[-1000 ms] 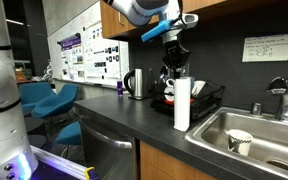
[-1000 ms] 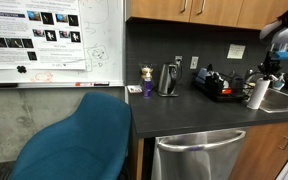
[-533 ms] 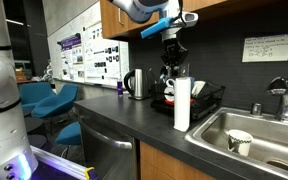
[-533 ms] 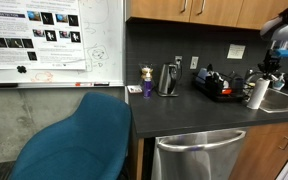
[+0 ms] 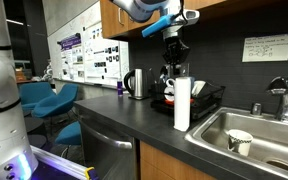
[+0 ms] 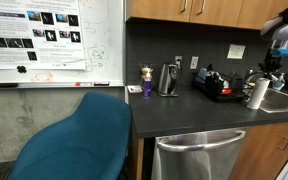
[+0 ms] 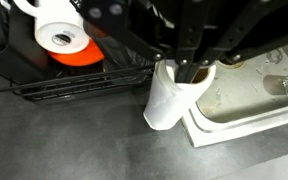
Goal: Shift the paper towel roll to the left
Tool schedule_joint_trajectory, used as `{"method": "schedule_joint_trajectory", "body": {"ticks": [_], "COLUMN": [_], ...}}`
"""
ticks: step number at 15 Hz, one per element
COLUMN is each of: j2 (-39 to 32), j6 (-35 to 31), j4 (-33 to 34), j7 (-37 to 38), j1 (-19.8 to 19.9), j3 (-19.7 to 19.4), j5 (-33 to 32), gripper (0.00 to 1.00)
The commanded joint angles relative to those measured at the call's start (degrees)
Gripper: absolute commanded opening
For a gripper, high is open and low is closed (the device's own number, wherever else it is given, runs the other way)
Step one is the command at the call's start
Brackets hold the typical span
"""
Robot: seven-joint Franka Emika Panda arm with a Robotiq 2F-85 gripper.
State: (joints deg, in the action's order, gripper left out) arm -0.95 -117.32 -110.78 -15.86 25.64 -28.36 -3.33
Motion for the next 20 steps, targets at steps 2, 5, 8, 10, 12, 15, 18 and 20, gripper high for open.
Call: {"method": "schedule_joint_trajectory", "body": {"ticks": [2,5,8,10,12,15,18,20], "j2": [-1.1,-1.1,-1.2,-1.1,-1.0,-1.0,-1.0,-0.9], "j6": [1.3,0.4,0.3,0.3,-0.3,-1.6,-2.8,-3.2], "j4": [1.7,1.8,1.9,1.8,1.6,1.5,1.3,1.2], "j7": [1.8,2.2,3.7,4.0,3.8,4.4,4.7,4.6], "j1": [0.7,0.7,0.7,0.7,0.7,0.7,0.7,0.7], "j3": [0.4,0.4,0.4,0.5,0.5,0.5,0.5,0.5], "j5": [-2.8,-4.3,-6.1,-6.5,-6.1,-6.3,-5.9,-5.5], "gripper": [0.00,0.00,0.00,0.00,0.00,0.00,0.00,0.00]}}
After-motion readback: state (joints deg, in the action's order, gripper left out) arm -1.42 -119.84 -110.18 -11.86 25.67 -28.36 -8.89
